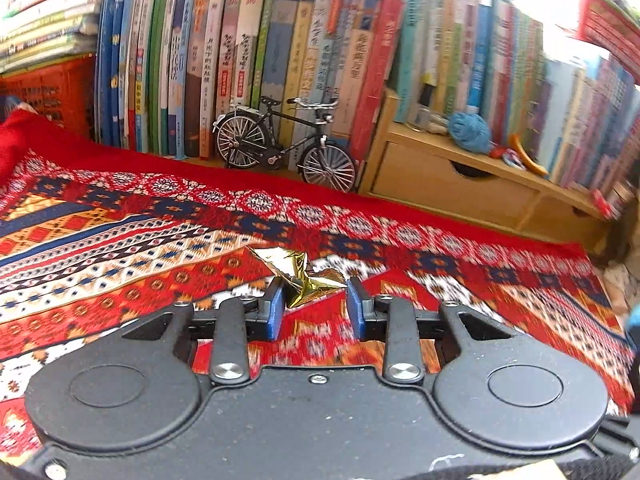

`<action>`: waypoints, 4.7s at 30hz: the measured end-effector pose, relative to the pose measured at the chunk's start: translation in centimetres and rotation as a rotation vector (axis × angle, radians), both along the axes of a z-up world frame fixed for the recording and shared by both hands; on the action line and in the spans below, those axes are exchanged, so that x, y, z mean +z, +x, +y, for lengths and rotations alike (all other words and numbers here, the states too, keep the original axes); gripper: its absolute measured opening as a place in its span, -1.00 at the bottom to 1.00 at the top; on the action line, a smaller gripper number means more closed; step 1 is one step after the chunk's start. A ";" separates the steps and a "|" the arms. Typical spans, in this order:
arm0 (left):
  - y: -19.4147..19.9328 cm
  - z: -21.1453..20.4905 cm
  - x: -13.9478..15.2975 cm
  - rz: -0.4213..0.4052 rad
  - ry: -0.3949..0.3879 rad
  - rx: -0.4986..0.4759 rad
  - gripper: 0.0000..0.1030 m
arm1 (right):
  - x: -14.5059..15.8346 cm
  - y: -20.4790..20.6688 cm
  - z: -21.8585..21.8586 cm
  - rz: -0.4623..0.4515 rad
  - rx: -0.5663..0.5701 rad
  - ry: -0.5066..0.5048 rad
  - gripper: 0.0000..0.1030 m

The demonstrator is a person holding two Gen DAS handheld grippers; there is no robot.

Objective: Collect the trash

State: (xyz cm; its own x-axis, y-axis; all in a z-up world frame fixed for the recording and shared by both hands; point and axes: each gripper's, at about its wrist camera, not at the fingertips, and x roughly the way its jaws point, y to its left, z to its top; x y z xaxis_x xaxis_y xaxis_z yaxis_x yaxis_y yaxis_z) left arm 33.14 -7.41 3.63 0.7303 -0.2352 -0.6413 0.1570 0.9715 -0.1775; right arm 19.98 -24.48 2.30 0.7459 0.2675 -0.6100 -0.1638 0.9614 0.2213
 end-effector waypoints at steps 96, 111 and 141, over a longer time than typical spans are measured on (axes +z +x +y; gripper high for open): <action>-50.3 5.6 -24.0 0.560 0.265 -0.236 -0.22 | -19.4 -41.2 7.0 0.518 0.057 0.044 -0.31; -49.7 5.3 -24.4 0.580 0.271 -0.217 0.14 | -19.4 -40.7 7.2 0.508 0.058 0.022 0.25; -49.9 5.5 -25.0 0.611 0.267 -0.168 0.30 | -19.6 -41.0 7.1 0.513 0.039 0.013 0.42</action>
